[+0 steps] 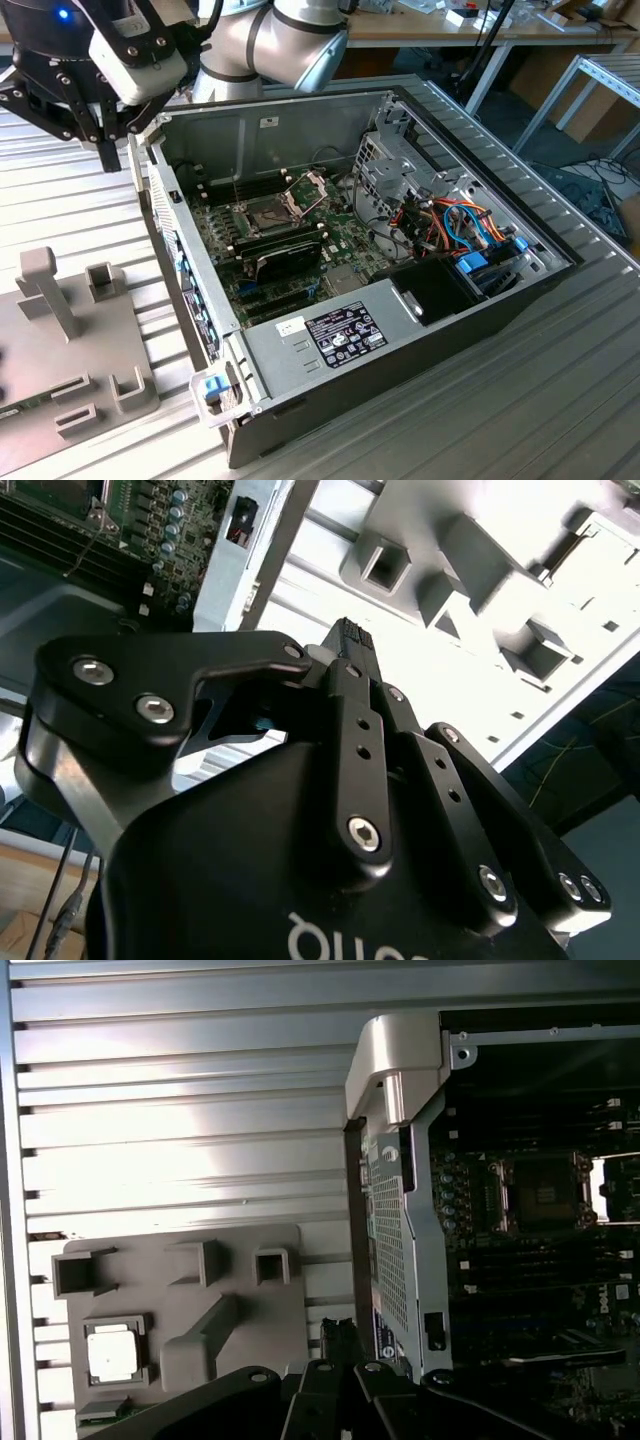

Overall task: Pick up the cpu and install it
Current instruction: 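Reach for the cpu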

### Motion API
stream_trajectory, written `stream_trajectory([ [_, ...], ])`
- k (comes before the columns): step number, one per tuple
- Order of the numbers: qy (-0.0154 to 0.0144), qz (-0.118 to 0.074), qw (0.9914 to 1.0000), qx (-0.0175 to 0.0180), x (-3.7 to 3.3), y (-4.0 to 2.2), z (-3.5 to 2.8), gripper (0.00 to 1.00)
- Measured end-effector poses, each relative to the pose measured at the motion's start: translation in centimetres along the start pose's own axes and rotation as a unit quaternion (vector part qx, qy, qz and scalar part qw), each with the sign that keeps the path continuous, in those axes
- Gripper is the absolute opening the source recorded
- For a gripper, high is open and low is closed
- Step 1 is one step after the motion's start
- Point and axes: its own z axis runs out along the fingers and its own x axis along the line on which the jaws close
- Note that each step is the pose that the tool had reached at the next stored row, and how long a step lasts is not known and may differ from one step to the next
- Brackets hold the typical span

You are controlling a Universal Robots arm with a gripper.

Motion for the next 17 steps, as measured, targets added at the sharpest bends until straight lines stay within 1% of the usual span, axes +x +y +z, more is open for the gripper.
stream_trajectory([
  [3,0.0,0.0,1.0,0.0,0.42,-0.01,-0.01,0.11],
  [7,0.0,0.0,1.0,0.0,1.39,-0.05,-0.04,0.11],
  [17,0.0,0.0,1.0,0.0,2.67,-0.1,-0.07,0.11],
])
